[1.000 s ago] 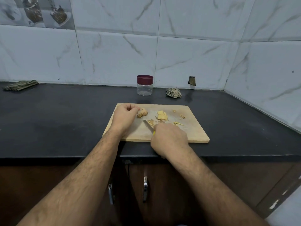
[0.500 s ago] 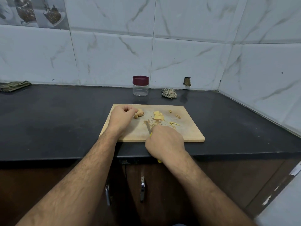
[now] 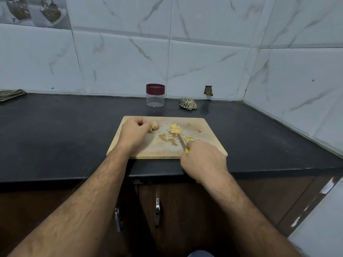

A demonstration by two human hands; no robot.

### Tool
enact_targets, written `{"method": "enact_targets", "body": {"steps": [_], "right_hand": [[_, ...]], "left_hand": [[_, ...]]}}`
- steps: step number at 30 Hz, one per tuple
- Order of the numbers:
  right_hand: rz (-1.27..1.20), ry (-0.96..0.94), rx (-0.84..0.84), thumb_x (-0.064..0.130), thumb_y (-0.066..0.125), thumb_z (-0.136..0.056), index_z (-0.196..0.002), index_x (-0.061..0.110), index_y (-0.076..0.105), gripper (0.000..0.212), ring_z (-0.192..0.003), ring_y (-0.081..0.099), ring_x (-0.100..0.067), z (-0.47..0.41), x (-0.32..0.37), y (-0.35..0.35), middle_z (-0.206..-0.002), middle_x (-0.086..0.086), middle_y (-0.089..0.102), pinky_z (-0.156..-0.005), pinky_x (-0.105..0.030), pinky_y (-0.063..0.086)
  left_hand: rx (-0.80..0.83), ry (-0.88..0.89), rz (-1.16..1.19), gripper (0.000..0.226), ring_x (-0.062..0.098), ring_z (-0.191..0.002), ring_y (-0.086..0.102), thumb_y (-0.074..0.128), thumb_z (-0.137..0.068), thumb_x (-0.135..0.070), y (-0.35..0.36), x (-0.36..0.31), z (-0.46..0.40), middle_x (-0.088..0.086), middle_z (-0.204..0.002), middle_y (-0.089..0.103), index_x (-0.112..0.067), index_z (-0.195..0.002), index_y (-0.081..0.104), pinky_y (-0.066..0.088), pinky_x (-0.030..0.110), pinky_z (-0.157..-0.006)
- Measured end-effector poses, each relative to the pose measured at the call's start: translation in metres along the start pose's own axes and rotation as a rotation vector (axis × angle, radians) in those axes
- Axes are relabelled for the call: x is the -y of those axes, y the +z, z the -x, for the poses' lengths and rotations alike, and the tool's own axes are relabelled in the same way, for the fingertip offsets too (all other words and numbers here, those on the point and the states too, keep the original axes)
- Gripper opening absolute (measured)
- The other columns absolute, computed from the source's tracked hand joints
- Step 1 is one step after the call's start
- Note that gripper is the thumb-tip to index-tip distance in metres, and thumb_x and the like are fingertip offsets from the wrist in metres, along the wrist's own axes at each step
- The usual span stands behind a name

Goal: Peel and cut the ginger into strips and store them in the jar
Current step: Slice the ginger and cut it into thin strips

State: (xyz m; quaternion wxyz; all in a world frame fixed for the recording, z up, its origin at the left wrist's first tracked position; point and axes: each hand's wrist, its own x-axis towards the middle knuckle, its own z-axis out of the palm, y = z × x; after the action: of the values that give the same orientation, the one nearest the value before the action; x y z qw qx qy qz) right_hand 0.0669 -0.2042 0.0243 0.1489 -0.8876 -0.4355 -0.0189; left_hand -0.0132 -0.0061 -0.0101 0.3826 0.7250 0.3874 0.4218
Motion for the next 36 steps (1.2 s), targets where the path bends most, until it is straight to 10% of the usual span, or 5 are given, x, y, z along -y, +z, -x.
{"method": "enact_targets", "body": {"steps": [36], "right_hand": [[-0.112,0.009,0.048,0.017,0.045,-0.088,-0.113,0.019,0.06,0.029,-0.087,0.052,-0.022,-0.021,-0.016,-0.004,-0.095,0.001,0.057,-0.057,-0.028,0.033]], "left_hand": [[0.054,0.119,-0.442,0.014,0.014,-0.078,0.06,0.059,-0.09,-0.028,0.01,-0.009,0.008,-0.007,-0.077,0.066,-0.021,-0.08,0.067,0.039,0.028,-0.064]]}}
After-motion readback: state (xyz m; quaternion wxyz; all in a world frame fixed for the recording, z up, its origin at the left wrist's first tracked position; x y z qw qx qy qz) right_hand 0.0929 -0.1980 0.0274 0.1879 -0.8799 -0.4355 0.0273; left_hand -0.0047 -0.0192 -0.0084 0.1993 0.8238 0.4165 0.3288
